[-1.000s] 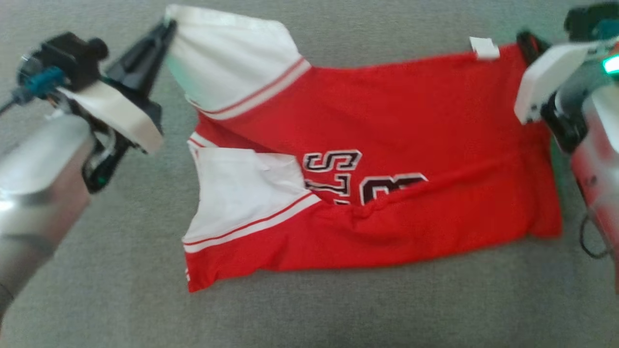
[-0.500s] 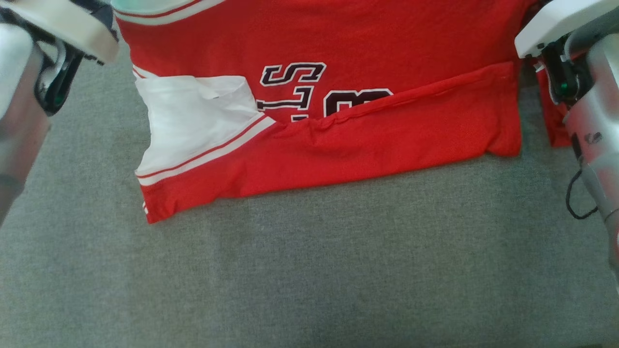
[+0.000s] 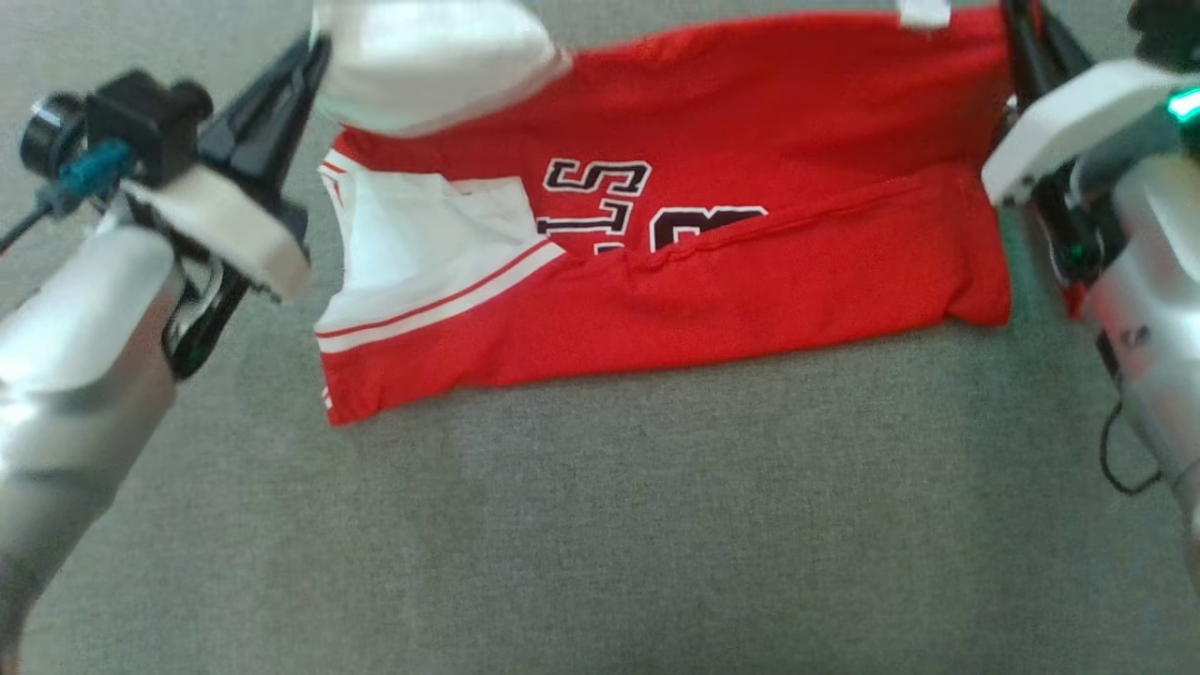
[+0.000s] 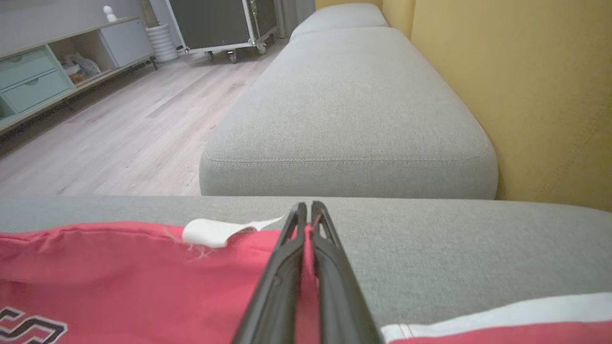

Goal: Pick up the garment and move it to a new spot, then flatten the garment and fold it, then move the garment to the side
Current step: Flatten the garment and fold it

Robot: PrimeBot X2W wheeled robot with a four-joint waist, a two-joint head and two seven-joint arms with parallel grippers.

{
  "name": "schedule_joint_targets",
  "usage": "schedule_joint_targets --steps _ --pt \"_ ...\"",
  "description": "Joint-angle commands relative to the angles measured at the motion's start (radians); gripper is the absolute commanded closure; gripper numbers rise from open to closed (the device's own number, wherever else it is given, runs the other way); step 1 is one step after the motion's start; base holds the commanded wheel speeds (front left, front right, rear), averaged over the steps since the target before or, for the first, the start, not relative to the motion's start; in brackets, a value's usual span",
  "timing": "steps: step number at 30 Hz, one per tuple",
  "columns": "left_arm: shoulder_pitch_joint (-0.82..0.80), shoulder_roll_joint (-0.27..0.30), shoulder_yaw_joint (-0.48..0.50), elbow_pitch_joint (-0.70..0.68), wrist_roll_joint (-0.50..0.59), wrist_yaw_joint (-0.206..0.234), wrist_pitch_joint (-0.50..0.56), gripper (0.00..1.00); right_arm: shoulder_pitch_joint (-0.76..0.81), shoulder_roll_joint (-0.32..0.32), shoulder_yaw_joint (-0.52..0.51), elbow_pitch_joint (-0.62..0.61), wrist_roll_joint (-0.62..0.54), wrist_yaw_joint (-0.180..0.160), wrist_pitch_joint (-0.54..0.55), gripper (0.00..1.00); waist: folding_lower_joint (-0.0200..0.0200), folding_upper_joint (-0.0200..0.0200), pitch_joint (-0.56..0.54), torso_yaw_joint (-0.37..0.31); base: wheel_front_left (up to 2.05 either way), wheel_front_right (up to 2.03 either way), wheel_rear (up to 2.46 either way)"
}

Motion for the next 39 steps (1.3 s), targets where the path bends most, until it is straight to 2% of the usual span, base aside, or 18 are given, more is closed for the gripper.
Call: schedule_joint_targets --steps 1,7,12,17,25,34,35,36,39 --pt "-0.029 0.081 0.005 -0.042 -0.039 0.002 0.009 1.0 0.026 -0.018 0.026 -0.032 0.029 -0.001 0.012 1.0 0.0001 -0.0001 -0.026 0.011 0.0 0.0 0.0" --pt "0.021 0.167 -0.1 -0.123 -0.103 0.002 0.047 1.0 0.088 -0.053 0.085 -0.06 0.093 -0.001 0.063 1.0 0.0001 -0.0001 -0.069 0.014 0.0 0.0 0.0" --pt "0.077 0.248 -0.206 -0.222 -0.148 0.002 0.106 1.0 0.162 -0.102 0.18 -0.12 0.166 -0.001 0.183 1.0 0.0001 -0.0001 -0.108 0.011 0.0 0.0 0.0" --pt "0.148 0.306 -0.249 -0.309 -0.157 0.002 0.158 1.0 0.206 -0.171 0.266 -0.193 0.235 -0.001 0.309 1.0 0.0001 -0.0001 -0.124 0.002 0.0 0.0 0.0" --pt "0.201 0.345 -0.262 -0.364 -0.179 0.002 0.236 1.0 0.233 -0.276 0.39 -0.305 0.309 -0.001 0.458 1.0 0.0001 -0.0001 -0.147 -0.009 0.0 0.0 0.0" --pt "0.223 0.343 -0.266 -0.394 -0.207 0.002 0.307 1.0 0.245 -0.31 0.461 -0.344 0.367 -0.001 0.532 1.0 0.0001 -0.0001 -0.15 -0.022 0.0 0.0 0.0" --pt "0.224 0.34 -0.265 -0.391 -0.211 0.002 0.305 0.14 0.242 -0.311 0.467 -0.348 0.365 -0.001 0.528 0.47 0.0001 -0.0001 -0.149 -0.023 0.0 0.0 0.0" --pt "0.225 0.336 -0.263 -0.385 -0.214 0.002 0.297 0.0 0.24 -0.312 0.47 -0.351 0.368 -0.001 0.524 0.0 0.0001 -0.0001 -0.149 -0.025 0.0 0.0 0.0" --pt "0.221 0.324 -0.251 -0.364 -0.212 0.011 0.269 0.0 0.239 -0.312 0.465 -0.349 0.393 -0.001 0.52 0.0 0.0001 -0.0001 -0.154 -0.029 0.0 0.0 0.0"
